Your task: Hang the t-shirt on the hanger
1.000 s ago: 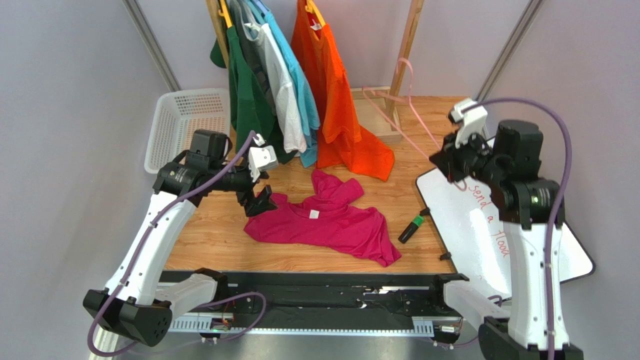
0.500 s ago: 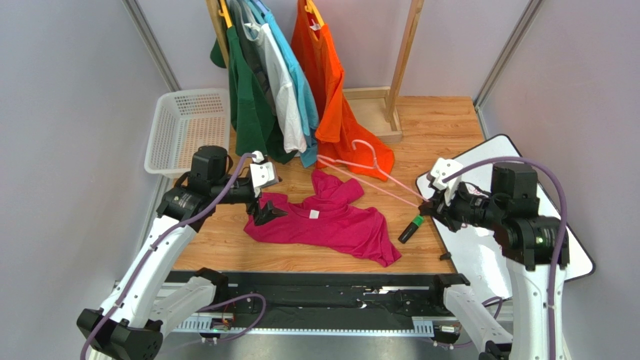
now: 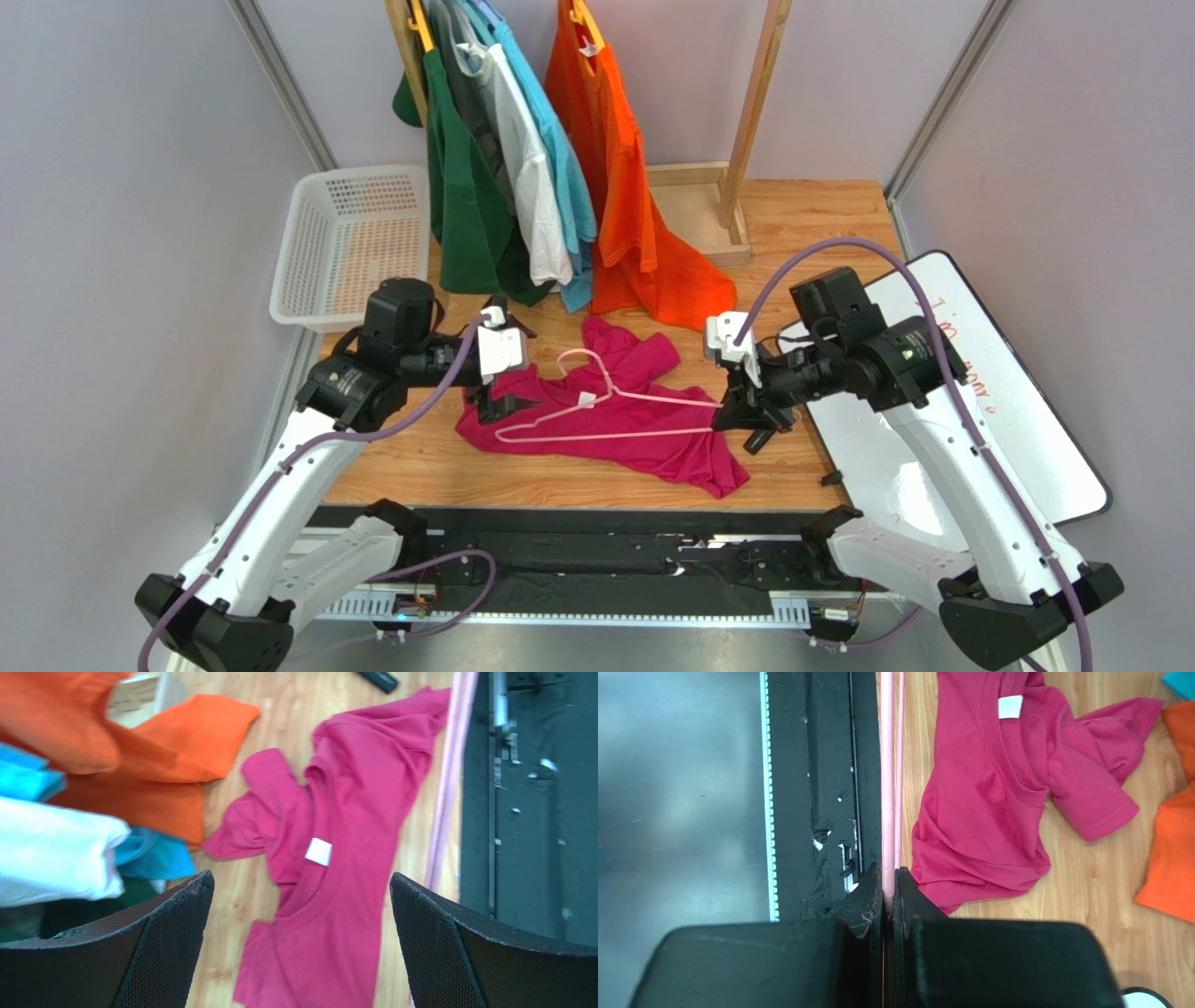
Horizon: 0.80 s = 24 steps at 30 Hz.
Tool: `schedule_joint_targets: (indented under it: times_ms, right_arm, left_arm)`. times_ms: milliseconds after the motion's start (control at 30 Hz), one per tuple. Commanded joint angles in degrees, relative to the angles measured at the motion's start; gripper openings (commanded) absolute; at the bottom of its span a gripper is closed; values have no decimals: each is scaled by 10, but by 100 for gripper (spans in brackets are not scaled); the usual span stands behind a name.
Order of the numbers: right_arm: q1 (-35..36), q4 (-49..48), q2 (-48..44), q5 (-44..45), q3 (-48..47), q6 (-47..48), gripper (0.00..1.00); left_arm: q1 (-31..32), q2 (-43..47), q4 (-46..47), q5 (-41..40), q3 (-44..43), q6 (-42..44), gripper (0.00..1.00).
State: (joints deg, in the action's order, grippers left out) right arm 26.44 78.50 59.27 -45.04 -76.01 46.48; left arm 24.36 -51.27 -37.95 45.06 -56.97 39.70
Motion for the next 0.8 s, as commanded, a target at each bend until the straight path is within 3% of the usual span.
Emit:
schedule_joint_targets:
  times_ms: [0,400,633,667,700,733,767]
  right_arm:
    - [15,-12,23,-8,-13,-22,0]
    - [25,-52,45,2,-6,-29,0]
    - [30,-78,44,-18,-8,-46,0]
    - [32,-81,42,-19,-8,-50,0]
    - [36,-87,43,-11,-5,-53,0]
    - [37,-91,48,-5,-5,-55,15]
    - [42,-94,52,19,-7,-65,29]
  left_arm:
    - [18,-2,-32,59,13,39,97]
    - [24,19,-63,114,47,7,87]
    - [25,-24,27,85,73,-61,80]
    - [25,-32,37,84,74,-70,75]
    - [25,-38,44,83,71,-89,51]
    - [26,-41,42,86,69,-93,39]
    - [26,-39,41,81,68,-102,7]
